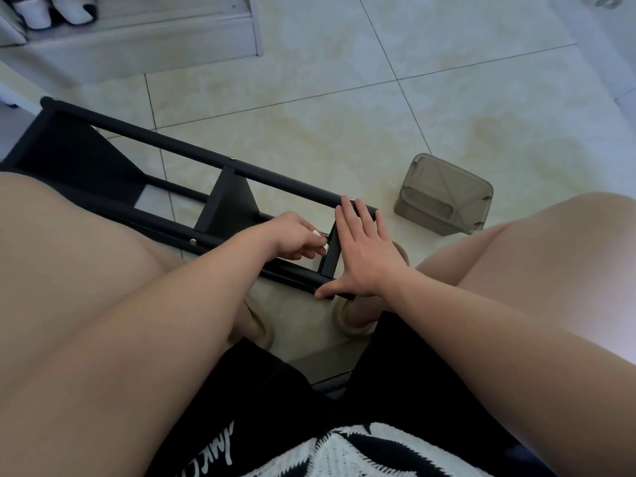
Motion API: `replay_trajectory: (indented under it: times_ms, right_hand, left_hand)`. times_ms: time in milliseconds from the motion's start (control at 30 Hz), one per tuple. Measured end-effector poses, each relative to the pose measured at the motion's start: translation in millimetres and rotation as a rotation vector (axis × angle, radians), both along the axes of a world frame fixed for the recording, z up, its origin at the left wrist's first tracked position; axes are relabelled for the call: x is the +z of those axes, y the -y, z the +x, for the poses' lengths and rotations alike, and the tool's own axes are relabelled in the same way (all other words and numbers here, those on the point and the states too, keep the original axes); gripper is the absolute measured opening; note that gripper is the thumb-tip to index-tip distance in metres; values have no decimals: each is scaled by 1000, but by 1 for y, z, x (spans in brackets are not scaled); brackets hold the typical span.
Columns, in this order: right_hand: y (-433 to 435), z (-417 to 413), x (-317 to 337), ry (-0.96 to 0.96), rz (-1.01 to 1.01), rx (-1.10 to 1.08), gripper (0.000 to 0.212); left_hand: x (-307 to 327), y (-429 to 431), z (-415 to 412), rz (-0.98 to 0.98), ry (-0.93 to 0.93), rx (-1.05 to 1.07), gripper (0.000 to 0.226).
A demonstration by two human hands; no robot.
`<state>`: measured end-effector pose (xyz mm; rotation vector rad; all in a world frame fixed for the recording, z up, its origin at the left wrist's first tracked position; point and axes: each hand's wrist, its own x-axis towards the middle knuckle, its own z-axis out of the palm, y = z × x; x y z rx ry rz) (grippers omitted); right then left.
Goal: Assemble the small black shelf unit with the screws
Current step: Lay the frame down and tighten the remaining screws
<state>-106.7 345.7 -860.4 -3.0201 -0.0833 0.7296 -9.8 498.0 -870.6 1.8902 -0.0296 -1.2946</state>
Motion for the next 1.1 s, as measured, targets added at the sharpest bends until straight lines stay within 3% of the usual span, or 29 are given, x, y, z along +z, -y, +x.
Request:
replay_trajectory:
  times_ms: [233, 500, 633, 1100]
  right_hand:
    - [0, 0, 1, -9, 7, -2, 158]
    - [-1, 0, 1, -8, 2, -9, 158]
    - [-1, 0, 1, -13, 10, -9, 158]
    - [0, 2, 3, -19, 8, -11, 158]
  left_hand:
    - [-4, 4, 0, 15, 22, -1, 21]
    - [-7, 5, -3, -31, 73, 33, 5]
    - [-5, 6, -3, -39, 53, 22, 10]
    - [0, 9, -2, 53, 111, -174, 18]
